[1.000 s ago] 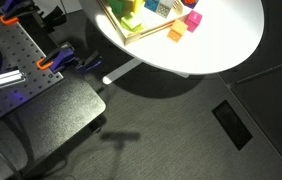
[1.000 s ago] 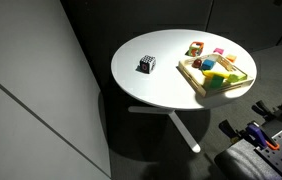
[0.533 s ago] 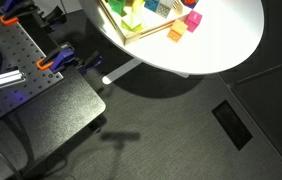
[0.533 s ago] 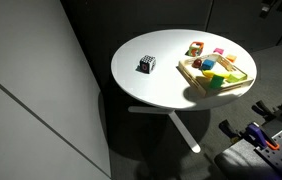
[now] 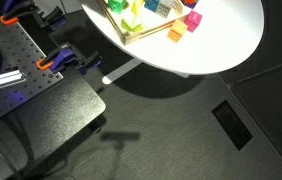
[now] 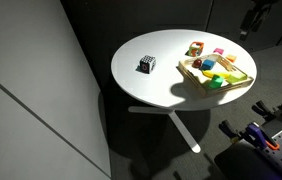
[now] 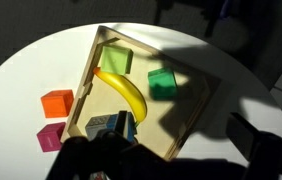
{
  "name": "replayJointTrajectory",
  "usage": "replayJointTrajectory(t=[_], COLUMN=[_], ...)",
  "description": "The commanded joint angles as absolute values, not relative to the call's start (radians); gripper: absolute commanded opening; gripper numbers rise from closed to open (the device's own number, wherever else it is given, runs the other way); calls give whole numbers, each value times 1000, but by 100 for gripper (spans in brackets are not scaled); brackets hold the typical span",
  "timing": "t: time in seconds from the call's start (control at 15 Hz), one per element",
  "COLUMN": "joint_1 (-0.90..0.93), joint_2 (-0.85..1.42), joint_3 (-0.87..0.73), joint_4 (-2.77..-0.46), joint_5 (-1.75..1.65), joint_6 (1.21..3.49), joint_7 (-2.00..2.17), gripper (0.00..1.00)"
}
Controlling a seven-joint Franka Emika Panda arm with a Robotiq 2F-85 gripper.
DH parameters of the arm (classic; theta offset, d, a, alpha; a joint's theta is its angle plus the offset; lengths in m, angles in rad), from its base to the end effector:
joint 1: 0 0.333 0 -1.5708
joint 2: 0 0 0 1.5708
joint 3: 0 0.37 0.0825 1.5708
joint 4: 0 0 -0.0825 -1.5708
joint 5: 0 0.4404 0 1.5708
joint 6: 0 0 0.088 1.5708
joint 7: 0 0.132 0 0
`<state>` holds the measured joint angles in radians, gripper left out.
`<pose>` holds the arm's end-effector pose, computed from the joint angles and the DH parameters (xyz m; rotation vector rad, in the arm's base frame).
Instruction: Take the green block off of the tray
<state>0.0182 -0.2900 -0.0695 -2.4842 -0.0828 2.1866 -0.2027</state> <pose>0.4653 -0.0283 0.3881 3.0795 0.3128 -0.0212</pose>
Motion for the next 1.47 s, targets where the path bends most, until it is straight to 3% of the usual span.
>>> replayJointTrajectory(t=[0.0,0.8,1.4], joint_1=[30,19,21], joint_2=[-210,-180,-9], joint_3=[-77,-63,-24], joint_4=[-2448,-2461,-2456], joint_5=[-78,-86,-133], joint_6=[2209,2221,2332], joint_7=[-359,-408,-305], gripper=[100,100,100])
